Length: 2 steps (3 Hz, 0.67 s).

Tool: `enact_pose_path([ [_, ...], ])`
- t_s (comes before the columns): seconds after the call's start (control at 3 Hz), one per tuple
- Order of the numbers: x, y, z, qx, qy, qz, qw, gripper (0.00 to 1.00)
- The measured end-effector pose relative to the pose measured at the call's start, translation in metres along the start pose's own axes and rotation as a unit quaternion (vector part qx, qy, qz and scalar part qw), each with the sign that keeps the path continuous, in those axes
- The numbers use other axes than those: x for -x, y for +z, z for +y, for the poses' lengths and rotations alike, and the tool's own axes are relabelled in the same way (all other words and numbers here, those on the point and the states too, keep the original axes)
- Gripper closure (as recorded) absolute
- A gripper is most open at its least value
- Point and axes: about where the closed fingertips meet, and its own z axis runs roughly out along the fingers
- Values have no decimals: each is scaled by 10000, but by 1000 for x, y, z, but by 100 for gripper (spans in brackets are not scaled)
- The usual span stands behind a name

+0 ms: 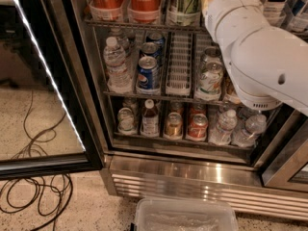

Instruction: Pick orange can from top shelf of fridge

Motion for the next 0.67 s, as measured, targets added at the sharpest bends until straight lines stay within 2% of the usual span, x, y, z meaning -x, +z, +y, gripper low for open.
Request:
enact_pose_path([
  [0.33,0,0,0,1,1,-1,10000,100],
  [0.67,10,2,-3,132,111,-100,9998,100],
])
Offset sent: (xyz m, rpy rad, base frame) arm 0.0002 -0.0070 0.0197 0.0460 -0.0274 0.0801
